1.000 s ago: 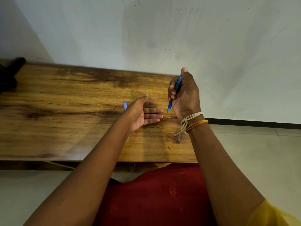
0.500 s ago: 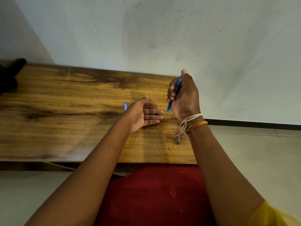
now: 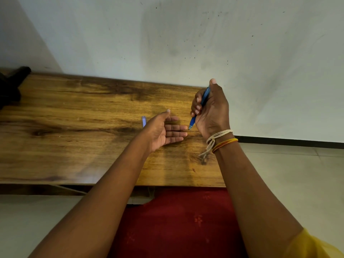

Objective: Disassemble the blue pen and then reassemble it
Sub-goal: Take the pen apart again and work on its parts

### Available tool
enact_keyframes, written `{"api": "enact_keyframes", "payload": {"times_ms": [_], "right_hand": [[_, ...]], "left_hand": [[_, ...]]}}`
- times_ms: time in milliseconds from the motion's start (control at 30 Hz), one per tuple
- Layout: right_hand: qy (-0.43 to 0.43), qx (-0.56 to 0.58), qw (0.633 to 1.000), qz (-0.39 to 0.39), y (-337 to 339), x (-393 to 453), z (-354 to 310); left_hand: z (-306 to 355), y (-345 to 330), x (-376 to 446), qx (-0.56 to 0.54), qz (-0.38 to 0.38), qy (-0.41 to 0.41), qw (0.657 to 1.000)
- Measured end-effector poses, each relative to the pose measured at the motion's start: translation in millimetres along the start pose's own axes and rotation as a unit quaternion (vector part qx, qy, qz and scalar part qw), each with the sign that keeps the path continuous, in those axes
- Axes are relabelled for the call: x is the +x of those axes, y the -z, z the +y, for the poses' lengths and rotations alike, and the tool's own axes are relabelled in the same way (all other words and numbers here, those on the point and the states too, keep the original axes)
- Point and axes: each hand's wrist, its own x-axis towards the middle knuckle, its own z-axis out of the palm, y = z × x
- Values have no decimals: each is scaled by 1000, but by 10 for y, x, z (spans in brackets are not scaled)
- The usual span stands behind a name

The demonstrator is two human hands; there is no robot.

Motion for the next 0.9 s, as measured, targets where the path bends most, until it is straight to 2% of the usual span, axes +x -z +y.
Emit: {"api": "enact_keyframes", "payload": {"times_ms": [233,900], "right_hand": [[-21,52,998,8,20,-10,-11],[-17,65,997,24,10,-16,-34]], "left_hand": [[16,-1,12,-30,-13,17,999],[4,33,19,3,-35,22,999]]}}
